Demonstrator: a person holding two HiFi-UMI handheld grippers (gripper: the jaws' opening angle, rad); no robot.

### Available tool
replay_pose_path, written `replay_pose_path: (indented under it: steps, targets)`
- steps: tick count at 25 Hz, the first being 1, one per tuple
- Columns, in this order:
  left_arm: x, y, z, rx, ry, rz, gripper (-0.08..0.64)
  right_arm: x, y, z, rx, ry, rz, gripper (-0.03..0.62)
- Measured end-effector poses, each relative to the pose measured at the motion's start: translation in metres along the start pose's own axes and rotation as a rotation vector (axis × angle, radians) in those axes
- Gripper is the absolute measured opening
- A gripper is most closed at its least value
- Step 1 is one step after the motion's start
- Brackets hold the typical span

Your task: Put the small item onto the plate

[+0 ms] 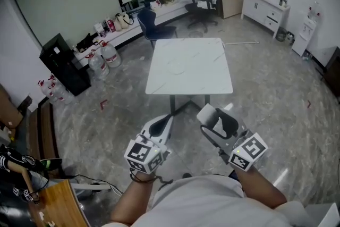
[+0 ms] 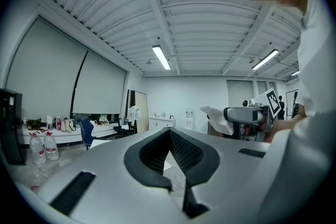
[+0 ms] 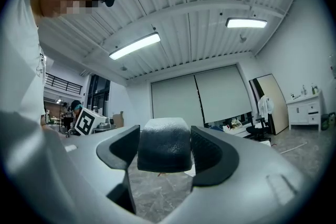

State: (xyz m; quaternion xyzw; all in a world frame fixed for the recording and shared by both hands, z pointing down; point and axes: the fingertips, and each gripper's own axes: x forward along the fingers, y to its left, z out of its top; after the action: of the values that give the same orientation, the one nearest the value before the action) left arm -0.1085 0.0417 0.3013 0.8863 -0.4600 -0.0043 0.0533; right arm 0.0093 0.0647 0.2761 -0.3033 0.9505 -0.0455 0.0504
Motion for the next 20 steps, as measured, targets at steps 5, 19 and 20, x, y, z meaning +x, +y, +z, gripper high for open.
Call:
replay_pose_path:
  steps: [5,19,20]
  targets:
    - [0.021,0.037,-0.006,-0.001,0.018,-0.006,0.005,0.039,-0.026,-0.009,0.003,0.016,-0.004,0.295]
    - [0.173,0.138,-0.002,-0.008,0.017,0.088,0.005,0.147,-0.192,-0.006,0.005,0.026,0.084,0.295]
    - [0.188,0.146,0.001,-0.009,0.013,0.099,0.005,0.155,-0.209,-0.004,0.005,0.026,0.094,0.295]
